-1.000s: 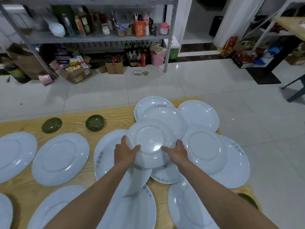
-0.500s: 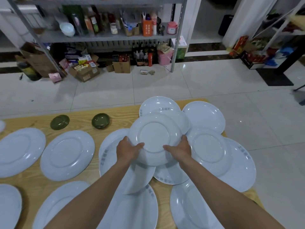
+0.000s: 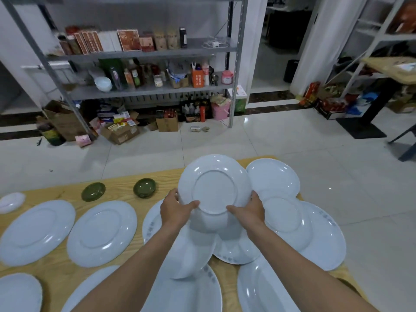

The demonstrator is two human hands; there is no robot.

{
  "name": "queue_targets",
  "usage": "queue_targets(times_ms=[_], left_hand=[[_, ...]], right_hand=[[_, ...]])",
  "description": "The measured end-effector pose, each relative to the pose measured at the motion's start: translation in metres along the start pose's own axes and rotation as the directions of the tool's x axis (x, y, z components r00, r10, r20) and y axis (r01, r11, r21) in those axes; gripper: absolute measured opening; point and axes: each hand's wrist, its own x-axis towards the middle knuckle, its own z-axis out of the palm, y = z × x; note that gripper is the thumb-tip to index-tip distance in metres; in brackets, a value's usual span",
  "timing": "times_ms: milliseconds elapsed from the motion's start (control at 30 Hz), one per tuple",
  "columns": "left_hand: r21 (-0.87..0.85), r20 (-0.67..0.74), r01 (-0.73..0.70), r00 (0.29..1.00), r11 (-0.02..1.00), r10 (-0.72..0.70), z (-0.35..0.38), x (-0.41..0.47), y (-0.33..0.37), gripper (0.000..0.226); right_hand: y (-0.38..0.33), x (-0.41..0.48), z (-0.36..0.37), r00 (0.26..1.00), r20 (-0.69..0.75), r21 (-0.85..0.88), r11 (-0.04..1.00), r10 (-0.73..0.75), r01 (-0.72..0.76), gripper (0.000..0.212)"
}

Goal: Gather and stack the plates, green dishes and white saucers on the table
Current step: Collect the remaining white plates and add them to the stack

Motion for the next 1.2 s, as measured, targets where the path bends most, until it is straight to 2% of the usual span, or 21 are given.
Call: queue_targets(times_ms=[133,200,300,333,367,433,533,633,733,900,967,1033,1100,1133,1200], left_hand=[[-0.191,-0.013,-0.119,0.993,0.974,0.118,-0.006,-0.001,0.022,0.069],[-0.251,-0.005,-0.147,0.989,0.957,0.151,-0.008,-0.002,0.032,0.054],[-0.38,0.047,-0.091,0.992,0.92,0.118,-0.01,-0.003,0.046,0.015],[-0.422,0.067,-0.088,0.99,0.902,0.128,-0.011,-0.003,0.05,0.009],[-0.447,0.073,-0.104,0.986,0.888,0.152,-0.012,-0.004,0.051,0.012],[-0.476,0.086,-0.114,0.981,0.872,0.175,-0.015,-0.005,0.054,0.016],[-0.527,0.175,-0.039,0.973,0.849,0.153,-0.021,-0.008,0.053,0.023],[-0.457,0.235,-0.05,0.956,0.888,0.174,-0.025,-0.009,0.048,0.041],[-0.39,0.239,-0.106,0.948,0.915,0.211,-0.024,-0.011,0.046,0.051],[-0.351,0.26,-0.134,0.937,0.927,0.234,-0.022,-0.01,0.041,0.054],[-0.371,0.304,-0.133,0.918,0.919,0.255,-0.017,-0.009,0.043,0.052],[-0.355,0.298,-0.129,0.923,0.926,0.243,-0.007,-0.008,0.048,0.039],[-0.221,0.23,-0.158,0.95,0.962,0.209,0.001,-0.004,0.051,0.044],[-0.071,0.216,-0.225,0.948,0.972,0.235,0.006,-0.003,0.051,0.048],[0.259,0.277,-0.407,0.9,0.876,0.336,0.016,-0.002,0.046,0.055]], right_hand=[[-0.027,-0.004,-0.002,1.0,-0.009,0.347,0.938,0.024,-0.02,0.059],[-0.039,-0.002,-0.004,0.999,0.018,0.529,0.847,0.043,-0.046,0.055],[-0.05,0.002,-0.012,0.998,0.069,0.735,0.676,0.014,-0.06,0.048],[-0.052,0.001,-0.015,0.997,0.08,0.766,0.638,0.022,-0.076,0.041],[-0.055,0.0,-0.018,0.996,0.083,0.777,0.623,0.031,-0.084,0.032],[-0.055,-0.003,-0.023,0.996,0.078,0.731,0.677,0.041,-0.085,0.022],[-0.049,-0.006,-0.03,1.0,0.008,0.559,0.829,-0.006,0.001,0.047],[-0.044,-0.013,-0.037,0.995,-0.013,0.476,0.874,-0.103,0.097,0.047],[-0.039,-0.017,-0.046,0.985,0.052,0.424,0.896,-0.165,0.128,0.05],[-0.023,-0.009,-0.068,0.959,0.265,0.464,0.885,-0.097,-0.039,0.055],[-0.019,-0.006,-0.075,0.973,0.225,0.519,0.852,-0.05,-0.076,0.061],[-0.018,-0.002,-0.082,0.992,0.129,0.577,0.814,-0.014,-0.064,0.056],[-0.019,0.002,-0.09,0.999,0.04,0.624,0.78,0.02,-0.04,0.052],[-0.019,0.005,-0.095,0.999,-0.005,0.648,0.762,0.036,-0.024,0.052],[-0.019,0.009,-0.103,0.994,-0.087,0.678,0.735,0.061,0.014,0.059]])
